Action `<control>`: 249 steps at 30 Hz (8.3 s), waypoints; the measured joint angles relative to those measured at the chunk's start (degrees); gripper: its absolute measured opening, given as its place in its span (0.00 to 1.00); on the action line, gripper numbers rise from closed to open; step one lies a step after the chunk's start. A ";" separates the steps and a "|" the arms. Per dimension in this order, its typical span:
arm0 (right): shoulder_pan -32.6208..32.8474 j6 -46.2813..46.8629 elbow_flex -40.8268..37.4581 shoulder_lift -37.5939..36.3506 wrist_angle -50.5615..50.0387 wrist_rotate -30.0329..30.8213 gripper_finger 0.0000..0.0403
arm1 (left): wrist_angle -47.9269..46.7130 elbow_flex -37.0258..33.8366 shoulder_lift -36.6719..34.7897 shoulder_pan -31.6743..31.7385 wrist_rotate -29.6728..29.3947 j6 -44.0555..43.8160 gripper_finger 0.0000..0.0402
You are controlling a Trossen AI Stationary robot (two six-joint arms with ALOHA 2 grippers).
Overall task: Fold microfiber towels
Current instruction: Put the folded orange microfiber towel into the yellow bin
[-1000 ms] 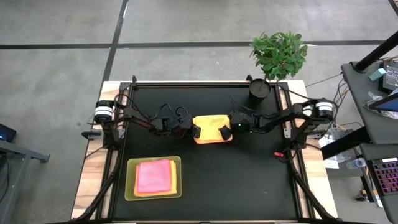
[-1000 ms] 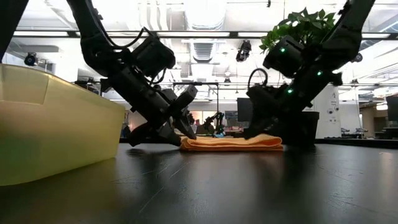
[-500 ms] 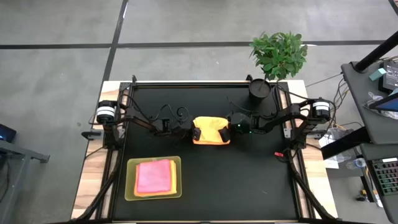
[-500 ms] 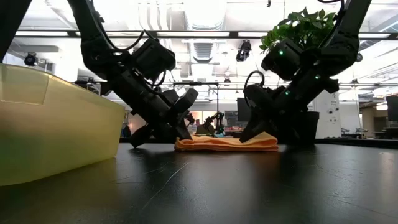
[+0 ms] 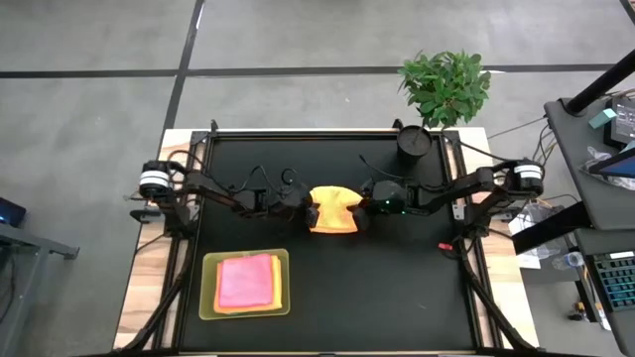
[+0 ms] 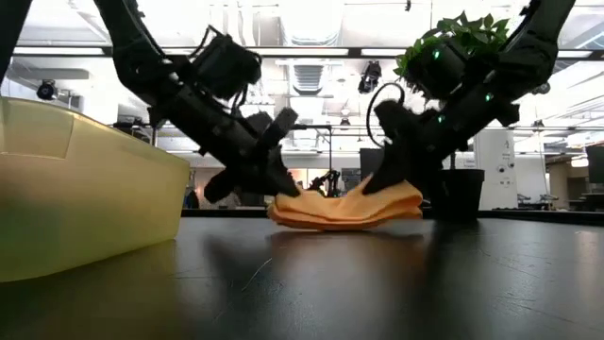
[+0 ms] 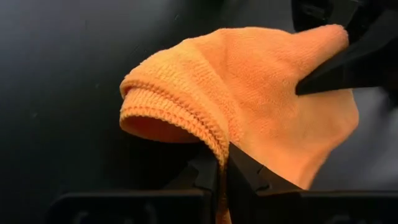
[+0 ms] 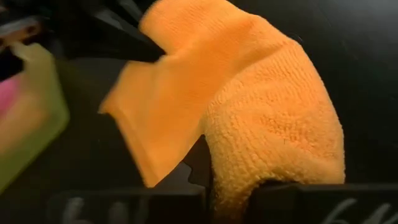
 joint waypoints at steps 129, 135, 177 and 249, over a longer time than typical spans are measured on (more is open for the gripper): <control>26.47 -20.21 95.95 43.88 -70.77 13.81 0.55 | -101.75 22.43 -19.34 -58.49 -8.82 -52.78 0.48; 26.47 -21.73 95.95 42.62 -75.09 20.20 0.51 | -97.59 21.00 -19.12 -58.51 -17.25 -49.86 0.37; 25.08 -42.84 95.84 48.37 -52.82 17.12 0.03 | -85.66 12.68 -20.94 -58.66 -4.72 -54.71 0.00; 26.85 -40.34 91.19 48.35 -46.19 -1.99 0.03 | -74.84 15.89 -16.35 -63.60 -0.35 -43.30 0.00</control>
